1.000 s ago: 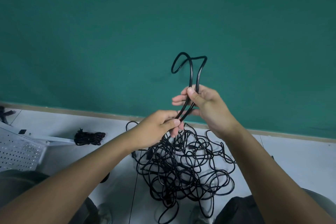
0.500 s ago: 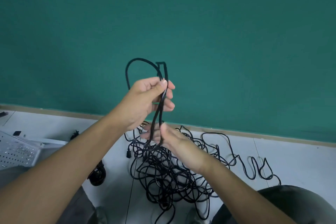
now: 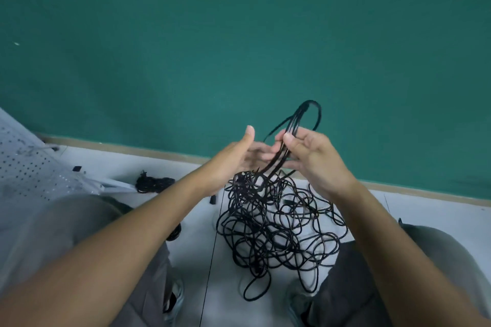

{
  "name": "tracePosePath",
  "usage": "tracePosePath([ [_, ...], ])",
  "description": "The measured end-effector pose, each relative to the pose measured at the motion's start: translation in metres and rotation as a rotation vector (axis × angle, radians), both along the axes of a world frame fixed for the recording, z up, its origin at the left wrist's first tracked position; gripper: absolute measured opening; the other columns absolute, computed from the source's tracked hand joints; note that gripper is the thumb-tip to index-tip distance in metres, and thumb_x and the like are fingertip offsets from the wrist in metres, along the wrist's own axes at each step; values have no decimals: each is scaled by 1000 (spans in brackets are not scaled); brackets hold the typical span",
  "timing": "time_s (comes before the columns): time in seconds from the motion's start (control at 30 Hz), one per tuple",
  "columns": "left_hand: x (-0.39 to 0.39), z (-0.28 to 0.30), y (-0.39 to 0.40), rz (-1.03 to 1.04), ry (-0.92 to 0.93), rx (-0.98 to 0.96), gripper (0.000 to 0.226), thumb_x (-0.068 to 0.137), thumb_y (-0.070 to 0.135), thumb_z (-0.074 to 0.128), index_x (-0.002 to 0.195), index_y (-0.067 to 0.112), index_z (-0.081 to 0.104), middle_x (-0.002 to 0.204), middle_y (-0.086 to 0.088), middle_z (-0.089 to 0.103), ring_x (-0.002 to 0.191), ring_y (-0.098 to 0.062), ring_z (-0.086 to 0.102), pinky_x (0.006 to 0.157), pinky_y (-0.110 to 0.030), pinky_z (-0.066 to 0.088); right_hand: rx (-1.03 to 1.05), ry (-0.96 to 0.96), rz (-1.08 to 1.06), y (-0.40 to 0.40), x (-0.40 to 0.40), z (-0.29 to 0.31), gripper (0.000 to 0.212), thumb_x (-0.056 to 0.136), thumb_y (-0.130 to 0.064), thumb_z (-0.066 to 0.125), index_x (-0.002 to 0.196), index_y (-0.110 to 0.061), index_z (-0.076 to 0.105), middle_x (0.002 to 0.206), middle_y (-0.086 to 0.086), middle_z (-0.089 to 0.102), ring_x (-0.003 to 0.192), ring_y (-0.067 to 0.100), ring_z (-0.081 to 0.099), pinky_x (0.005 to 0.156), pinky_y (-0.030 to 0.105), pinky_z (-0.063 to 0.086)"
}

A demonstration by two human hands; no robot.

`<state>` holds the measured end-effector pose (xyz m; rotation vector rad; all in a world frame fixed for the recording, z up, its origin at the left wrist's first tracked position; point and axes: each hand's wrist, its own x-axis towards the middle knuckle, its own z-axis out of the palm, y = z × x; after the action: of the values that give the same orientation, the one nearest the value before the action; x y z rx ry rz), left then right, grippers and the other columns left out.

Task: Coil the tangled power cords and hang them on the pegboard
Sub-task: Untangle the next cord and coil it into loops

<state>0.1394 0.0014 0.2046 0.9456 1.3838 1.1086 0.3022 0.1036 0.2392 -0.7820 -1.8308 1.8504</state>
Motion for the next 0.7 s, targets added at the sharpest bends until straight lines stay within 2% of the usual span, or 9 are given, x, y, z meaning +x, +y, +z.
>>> tracePosePath([
  [0.1,25,0,-17,-103,67,34,48,106,56,33,126,30,68,123,5,75,125,-7,63,117,-36,39,2,70,-33,4,10,14,17,107,-14,46,103,-9,62,87,2,73,91,29,76,85,42,61],
  [0.17,39,4,-24,-44,120,122,23,109,28,49,114,24,71,112,-6,78,115,-9,68,107,-26,46,-10,109,-48,-1,16,19,17,107,-14,46,103,-8,62,86,3,72,88,26,76,79,37,63],
  [0.27,52,9,-36,37,156,195,18,106,8,54,99,11,71,93,-15,75,92,-14,72,85,-18,51,-32,133,-66,-15,24,17,22,109,-17,43,110,-6,61,93,7,73,91,27,76,78,35,62],
  [0.33,55,14,-45,66,126,195,16,107,6,52,104,1,67,85,-12,69,84,-18,72,78,-21,55,-23,109,-36,-25,32,11,34,111,-28,35,122,-6,59,110,13,74,106,30,73,87,38,59],
  [0.4,54,18,-52,99,96,208,17,108,10,51,105,3,66,82,-8,69,85,-27,75,82,-39,61,-48,85,34,-36,40,2,47,109,-42,28,132,-11,57,128,14,69,120,28,67,101,41,55],
  [0.47,50,23,-60,150,71,229,17,108,14,52,103,8,67,82,-5,72,85,-31,76,88,-53,59,-39,22,116,-51,46,-8,56,103,-54,24,136,-22,56,137,5,66,129,18,61,112,40,46],
  [0.6,38,29,-68,263,-9,249,17,106,15,54,101,8,69,84,-6,74,79,-28,76,77,-43,64,55,-213,300,-79,47,-31,63,100,-69,28,147,-34,50,148,-13,55,138,2,48,117,32,36],
  [0.63,34,30,-68,289,-37,253,17,106,16,54,101,7,69,85,-7,74,79,-29,76,75,-42,65,84,-264,323,-84,45,-36,59,101,-65,37,148,-32,49,148,-13,55,138,1,47,116,29,36],
  [0.7,26,30,-69,321,-80,260,19,106,17,54,101,6,68,85,-9,74,80,-31,76,73,-41,64,132,-283,333,-90,35,-46,43,105,-37,53,145,-20,52,145,-7,58,134,3,52,115,27,40],
])
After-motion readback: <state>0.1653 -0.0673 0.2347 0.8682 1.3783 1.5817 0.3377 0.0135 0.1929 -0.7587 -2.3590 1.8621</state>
